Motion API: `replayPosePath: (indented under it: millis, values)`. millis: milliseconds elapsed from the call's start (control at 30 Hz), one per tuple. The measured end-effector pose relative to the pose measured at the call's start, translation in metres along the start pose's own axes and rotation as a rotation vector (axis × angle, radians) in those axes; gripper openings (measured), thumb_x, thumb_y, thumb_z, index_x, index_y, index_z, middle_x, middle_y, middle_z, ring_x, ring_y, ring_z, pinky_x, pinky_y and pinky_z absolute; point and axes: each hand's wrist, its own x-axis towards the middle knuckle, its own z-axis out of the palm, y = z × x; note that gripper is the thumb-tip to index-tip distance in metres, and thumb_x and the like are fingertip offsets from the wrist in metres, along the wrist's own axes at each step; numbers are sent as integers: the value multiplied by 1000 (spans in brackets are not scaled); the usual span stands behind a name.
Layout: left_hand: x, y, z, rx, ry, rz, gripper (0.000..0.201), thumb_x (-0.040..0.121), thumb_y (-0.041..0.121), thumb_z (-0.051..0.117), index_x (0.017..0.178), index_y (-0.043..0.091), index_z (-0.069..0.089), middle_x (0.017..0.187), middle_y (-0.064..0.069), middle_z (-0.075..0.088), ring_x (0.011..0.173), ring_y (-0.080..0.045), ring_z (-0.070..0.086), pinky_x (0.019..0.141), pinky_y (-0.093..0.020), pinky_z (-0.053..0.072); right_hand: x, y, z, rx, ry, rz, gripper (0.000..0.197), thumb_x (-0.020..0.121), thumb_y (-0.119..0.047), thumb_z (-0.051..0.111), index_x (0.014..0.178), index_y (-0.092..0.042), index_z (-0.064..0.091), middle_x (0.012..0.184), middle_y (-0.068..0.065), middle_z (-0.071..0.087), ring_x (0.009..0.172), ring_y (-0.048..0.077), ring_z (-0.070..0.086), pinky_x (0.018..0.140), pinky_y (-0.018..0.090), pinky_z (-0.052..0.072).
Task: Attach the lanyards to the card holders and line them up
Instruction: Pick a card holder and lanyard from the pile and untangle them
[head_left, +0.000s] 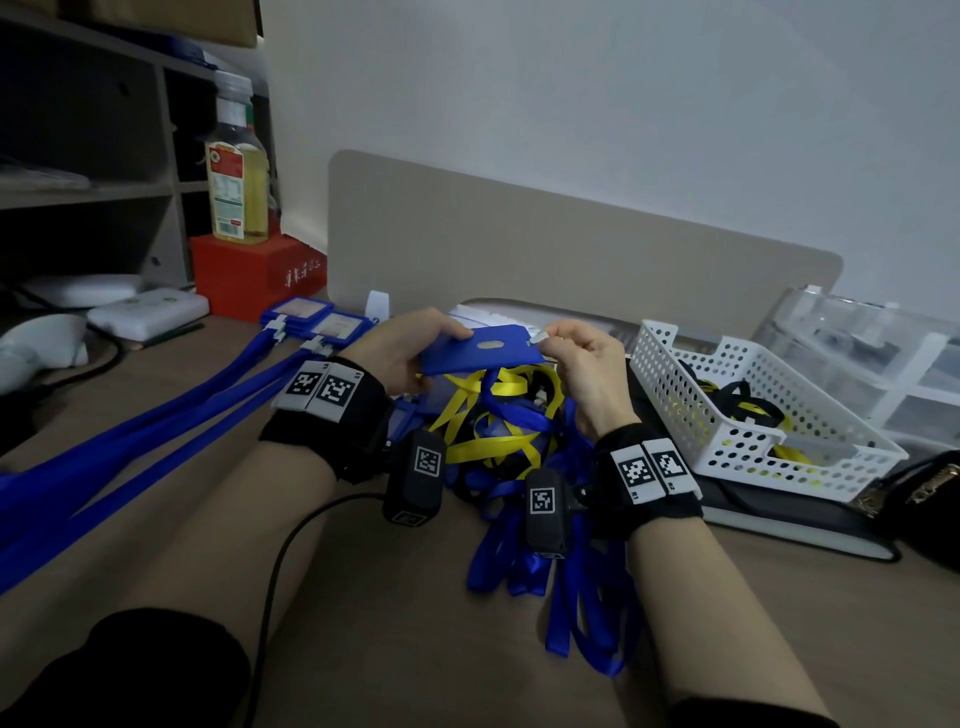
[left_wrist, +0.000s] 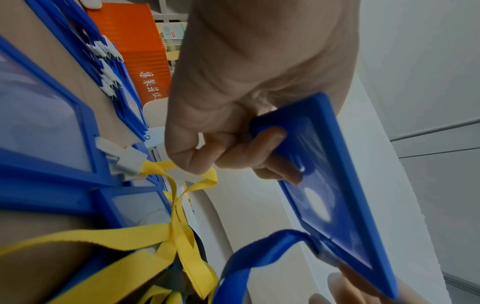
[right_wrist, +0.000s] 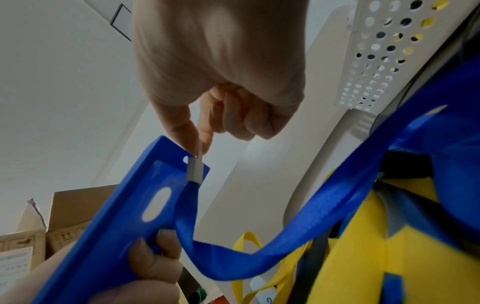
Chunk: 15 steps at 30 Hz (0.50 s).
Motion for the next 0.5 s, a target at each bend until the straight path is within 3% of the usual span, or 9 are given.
replayPosePath:
  millis: [133,200,267,400,500]
  values:
    - [-2,1,0,-10,14,28,6,89,19,57,85,17,53,53,5,54,39,-9,42,44,-21,22,0,1,0,-42,-9,2,24,79,13,59,68,-8,60,45,-5,50,34,0,40,38,11,32]
    - [-1,2,0,-27,12,54,8,89,18,57,82,17,53,53,5,58,38,-8,47,47,-24,23,3,5,-1,-59,-5,-3,25,75,8,65,63,-14,66,58,10,46,47,13,43,46,17,36]
    - [-1,3,0,-45,25,71,7,89,18,57,83,16,54,57,4,61,40,-7,52,46,-23,27,4,8,-1,-91,-8,-8,26,72,4,69,59,-18,70,69,14,42,64,22,38,57,24,36]
    - [-2,6,0,-127,20,97,3,91,16,57,93,13,56,68,2,61,51,-8,55,42,-19,32,6,11,0,-107,15,-25,17,73,-2,73,63,-15,70,73,16,53,71,22,48,68,33,43]
    - [-3,8,1,-189,8,107,4,92,13,55,89,12,57,62,2,63,50,-8,58,41,-18,38,5,8,1,-163,7,-54,11,77,-11,75,67,-15,71,64,10,54,60,15,49,59,25,42]
